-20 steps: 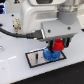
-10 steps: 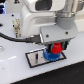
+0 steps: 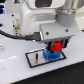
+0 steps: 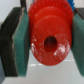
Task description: Insert the blue gear onto the right peg, followed by the red gear
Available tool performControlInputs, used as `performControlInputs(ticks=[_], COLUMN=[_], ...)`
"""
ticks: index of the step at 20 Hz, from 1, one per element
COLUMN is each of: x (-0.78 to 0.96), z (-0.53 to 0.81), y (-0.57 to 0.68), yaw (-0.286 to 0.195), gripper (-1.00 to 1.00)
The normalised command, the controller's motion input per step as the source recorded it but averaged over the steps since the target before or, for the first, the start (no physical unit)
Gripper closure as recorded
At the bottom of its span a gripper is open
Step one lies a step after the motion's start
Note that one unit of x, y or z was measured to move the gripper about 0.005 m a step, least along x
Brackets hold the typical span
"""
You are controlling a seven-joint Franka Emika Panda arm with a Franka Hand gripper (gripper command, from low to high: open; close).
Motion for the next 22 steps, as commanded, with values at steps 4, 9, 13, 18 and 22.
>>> performControlInputs(ticks=[4, 9, 13, 18, 22], x=[0.14, 0.13, 0.08, -0.04, 0.11], z=[0.02, 0.09, 0.18, 0.27, 0.21], y=[-0.05, -0.05, -0.01, -0.10, -0.05], yaw=[0.000, 0.000, 0.000, 0.000, 0.000], gripper=[1.00, 1.00, 1.00, 1.00, 1.00])
